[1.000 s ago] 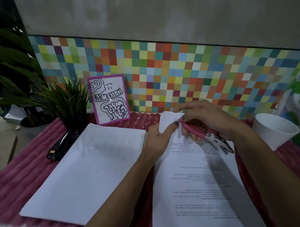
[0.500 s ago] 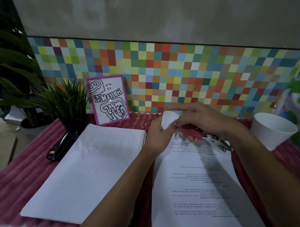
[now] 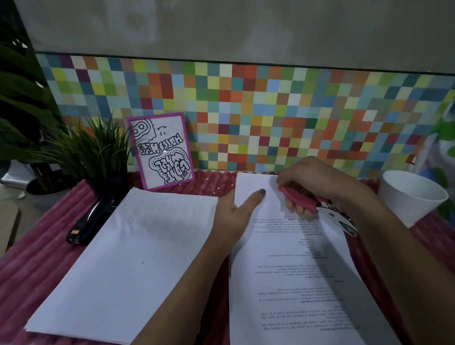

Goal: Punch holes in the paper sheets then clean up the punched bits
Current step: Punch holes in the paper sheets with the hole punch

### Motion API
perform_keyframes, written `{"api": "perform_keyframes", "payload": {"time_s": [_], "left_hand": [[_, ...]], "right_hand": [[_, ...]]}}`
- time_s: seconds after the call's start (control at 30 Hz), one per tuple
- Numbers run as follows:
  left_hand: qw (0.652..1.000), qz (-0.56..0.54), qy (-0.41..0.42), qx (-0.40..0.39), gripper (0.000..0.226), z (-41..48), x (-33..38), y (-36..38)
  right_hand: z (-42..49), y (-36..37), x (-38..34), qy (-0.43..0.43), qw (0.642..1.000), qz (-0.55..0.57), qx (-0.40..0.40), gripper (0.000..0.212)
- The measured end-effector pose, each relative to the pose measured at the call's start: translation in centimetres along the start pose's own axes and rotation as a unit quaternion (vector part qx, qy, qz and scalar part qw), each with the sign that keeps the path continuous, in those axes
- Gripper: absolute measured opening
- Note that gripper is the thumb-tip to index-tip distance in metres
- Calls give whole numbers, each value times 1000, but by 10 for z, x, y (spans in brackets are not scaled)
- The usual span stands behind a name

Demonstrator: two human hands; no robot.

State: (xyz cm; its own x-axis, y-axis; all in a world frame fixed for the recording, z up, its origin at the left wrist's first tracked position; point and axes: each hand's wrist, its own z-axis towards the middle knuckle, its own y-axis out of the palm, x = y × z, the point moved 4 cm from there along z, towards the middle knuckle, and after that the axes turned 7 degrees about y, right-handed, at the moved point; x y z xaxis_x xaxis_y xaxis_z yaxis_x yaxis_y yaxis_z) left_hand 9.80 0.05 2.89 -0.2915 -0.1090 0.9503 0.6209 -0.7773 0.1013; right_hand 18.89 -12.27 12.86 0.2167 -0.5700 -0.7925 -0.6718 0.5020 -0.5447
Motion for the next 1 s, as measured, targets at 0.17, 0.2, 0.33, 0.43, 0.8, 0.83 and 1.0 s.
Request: {"api": "perform_keyframes", "payload": {"time_s": [0.17, 0.2, 0.33, 0.43, 0.8, 0.83, 1.0], "left_hand": [[1000, 14, 7, 1, 29, -4, -5, -1], [1000, 13, 9, 1, 29, -4, -6, -2], [1000, 12, 7, 0, 30, -4, -8, -3], [1000, 10, 15, -3, 28, -5, -8, -5], [998, -39, -45, -30, 25, -4, -20, -7], [998, -45, -43, -31, 24, -5, -20, -7], [998, -39, -25, -34, 20, -7, -17, -8]], "right_hand": [[5, 0, 5, 7, 1000, 25, -2, 32], [5, 1, 6, 10, 1000, 15, -14, 32], [4, -6, 19, 47, 995, -59, -66, 30], [6, -23, 36, 67, 993, -92, -43, 28], [8, -56, 73, 65, 997, -18, 24, 30], [9, -61, 74, 60, 997, 18, 44, 28], [-5, -112, 69, -88, 838, 461, 277, 24]]}}
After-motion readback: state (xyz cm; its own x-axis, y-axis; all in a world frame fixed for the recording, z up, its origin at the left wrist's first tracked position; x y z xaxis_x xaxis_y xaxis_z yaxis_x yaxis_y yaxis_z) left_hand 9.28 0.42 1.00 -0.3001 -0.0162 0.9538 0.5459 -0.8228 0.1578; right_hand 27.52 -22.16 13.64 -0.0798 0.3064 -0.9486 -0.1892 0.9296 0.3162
